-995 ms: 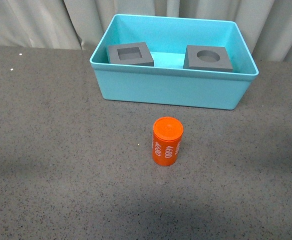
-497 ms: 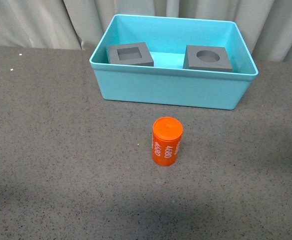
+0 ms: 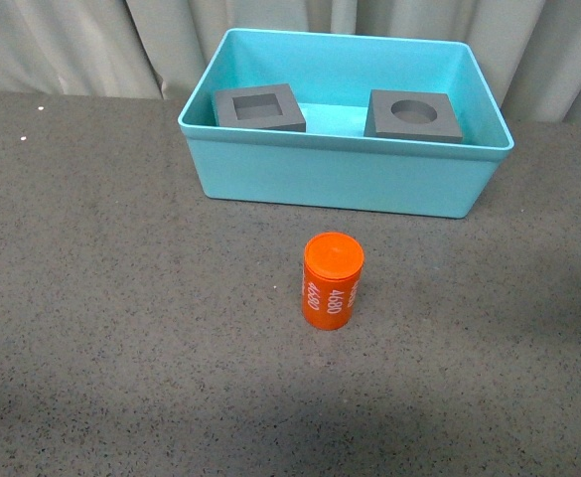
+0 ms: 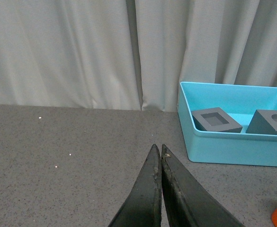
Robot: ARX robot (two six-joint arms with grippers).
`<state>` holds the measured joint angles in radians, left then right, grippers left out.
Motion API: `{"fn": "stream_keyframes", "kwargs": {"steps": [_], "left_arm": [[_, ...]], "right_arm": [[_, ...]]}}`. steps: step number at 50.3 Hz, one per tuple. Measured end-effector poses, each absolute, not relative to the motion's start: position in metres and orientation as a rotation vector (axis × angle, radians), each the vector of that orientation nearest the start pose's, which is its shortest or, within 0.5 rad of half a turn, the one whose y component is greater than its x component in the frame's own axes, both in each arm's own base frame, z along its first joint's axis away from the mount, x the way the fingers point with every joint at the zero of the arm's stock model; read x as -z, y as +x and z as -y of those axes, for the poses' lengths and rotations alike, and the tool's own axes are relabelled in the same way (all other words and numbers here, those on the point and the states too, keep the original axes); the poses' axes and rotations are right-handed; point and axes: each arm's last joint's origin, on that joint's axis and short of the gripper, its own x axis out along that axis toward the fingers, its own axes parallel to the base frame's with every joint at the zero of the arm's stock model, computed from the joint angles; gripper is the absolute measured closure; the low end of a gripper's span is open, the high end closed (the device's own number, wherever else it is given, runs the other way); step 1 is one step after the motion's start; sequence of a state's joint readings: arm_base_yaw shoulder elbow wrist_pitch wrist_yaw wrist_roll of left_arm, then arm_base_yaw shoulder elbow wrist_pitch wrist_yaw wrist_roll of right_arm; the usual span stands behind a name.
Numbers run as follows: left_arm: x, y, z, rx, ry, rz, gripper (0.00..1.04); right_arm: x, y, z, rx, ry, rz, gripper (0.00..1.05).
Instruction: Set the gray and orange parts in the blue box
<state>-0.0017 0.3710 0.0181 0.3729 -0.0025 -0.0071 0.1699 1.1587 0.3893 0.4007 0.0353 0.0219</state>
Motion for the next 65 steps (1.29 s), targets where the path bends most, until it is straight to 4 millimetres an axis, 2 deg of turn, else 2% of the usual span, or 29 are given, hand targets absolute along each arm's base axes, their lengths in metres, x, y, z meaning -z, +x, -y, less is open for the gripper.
{"fn": "stream_keyframes", "kwargs": {"steps": [43, 47, 48, 51, 61, 65], "left_arm": [[-0.17, 0.097, 0.0, 0.002, -0.006, 0.015, 1.01], [-0.17, 0.097, 0.0, 0.002, -0.005, 0.015, 0.91], [-0.17, 0.097, 0.0, 0.002, -0.005, 0.015, 0.84], [-0.17, 0.097, 0.0, 0.002, -0.005, 0.016, 0.73], [-0.17, 0.097, 0.0, 0.002, -0.005, 0.016, 0.41], [-0.17, 0.097, 0.0, 0.001, -0.005, 0.016, 0.26]], "right_arm": [[-0.183, 0.219, -0.037, -0.13, -0.016, -0.368, 0.1], [-0.183, 0.219, -0.037, -0.13, -0.016, -0.368, 0.1], [-0.183, 0.219, -0.037, -0.129, -0.016, -0.368, 0.1], [-0.183, 0.219, -0.037, -0.129, -0.016, -0.368, 0.1], [-0.183, 0.219, -0.037, -0.129, -0.016, -0.368, 0.1], [-0.183, 0.221, -0.04, -0.115, -0.119, -0.317, 0.1]]}}
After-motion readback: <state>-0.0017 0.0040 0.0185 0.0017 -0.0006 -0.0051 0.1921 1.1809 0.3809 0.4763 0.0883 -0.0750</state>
